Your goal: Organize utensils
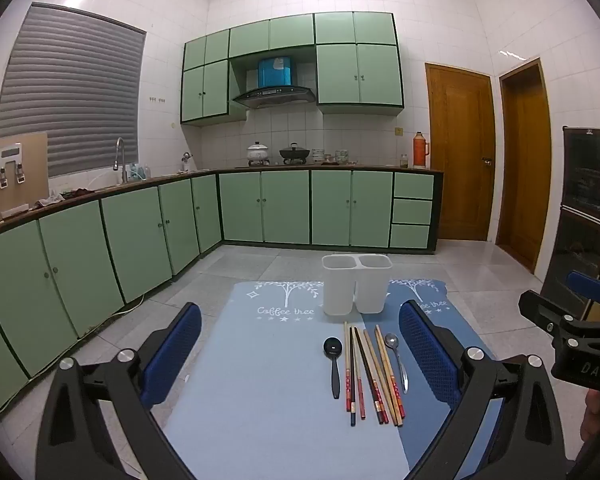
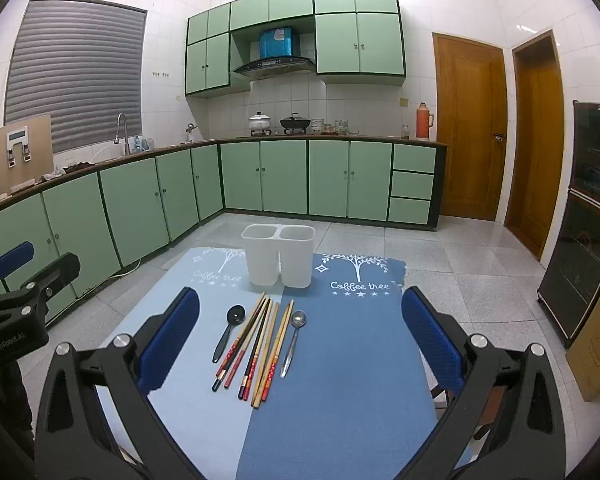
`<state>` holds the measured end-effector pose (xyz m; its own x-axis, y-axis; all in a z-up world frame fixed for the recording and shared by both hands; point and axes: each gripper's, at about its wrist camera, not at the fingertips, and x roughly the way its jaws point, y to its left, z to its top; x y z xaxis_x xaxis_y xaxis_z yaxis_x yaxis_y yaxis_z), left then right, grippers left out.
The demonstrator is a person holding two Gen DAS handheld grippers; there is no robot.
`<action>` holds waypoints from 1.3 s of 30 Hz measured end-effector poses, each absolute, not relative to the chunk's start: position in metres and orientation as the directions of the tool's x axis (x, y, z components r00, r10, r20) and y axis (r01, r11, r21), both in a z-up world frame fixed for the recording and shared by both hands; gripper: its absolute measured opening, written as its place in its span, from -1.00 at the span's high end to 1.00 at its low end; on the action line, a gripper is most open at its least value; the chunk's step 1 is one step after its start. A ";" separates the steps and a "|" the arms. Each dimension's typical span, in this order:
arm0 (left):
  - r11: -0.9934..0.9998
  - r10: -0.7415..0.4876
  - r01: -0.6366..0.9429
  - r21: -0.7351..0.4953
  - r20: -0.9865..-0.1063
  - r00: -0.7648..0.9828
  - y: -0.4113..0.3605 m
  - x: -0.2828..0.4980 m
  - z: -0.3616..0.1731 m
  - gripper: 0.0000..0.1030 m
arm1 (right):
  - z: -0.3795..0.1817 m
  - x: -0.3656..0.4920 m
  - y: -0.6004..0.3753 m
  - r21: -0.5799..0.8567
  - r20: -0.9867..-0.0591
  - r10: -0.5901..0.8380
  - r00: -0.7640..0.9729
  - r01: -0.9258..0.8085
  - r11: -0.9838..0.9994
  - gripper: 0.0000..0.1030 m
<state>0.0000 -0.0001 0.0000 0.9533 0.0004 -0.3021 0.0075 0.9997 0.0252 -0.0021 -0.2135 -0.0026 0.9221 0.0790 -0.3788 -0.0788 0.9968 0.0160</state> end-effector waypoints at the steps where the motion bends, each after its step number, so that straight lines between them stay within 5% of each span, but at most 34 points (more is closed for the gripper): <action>1: 1.000 0.001 0.008 0.027 -0.304 0.953 0.000 0.000 0.000 -0.88 | -0.003 -0.002 -0.213 0.016 -0.379 0.079 0.922 -0.079 0.997 -0.90; 39: 1.000 0.006 0.002 0.026 -0.299 0.954 0.007 -0.002 0.002 -0.88 | -0.001 -0.002 -0.213 0.016 -0.377 0.078 0.923 -0.078 0.997 -0.90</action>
<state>-0.0022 0.0071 0.0025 0.9542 0.0056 -0.2990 0.0022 0.9997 0.0258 -0.0023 -0.2135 -0.0014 0.9229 0.0780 -0.3771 -0.0777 0.9969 0.0159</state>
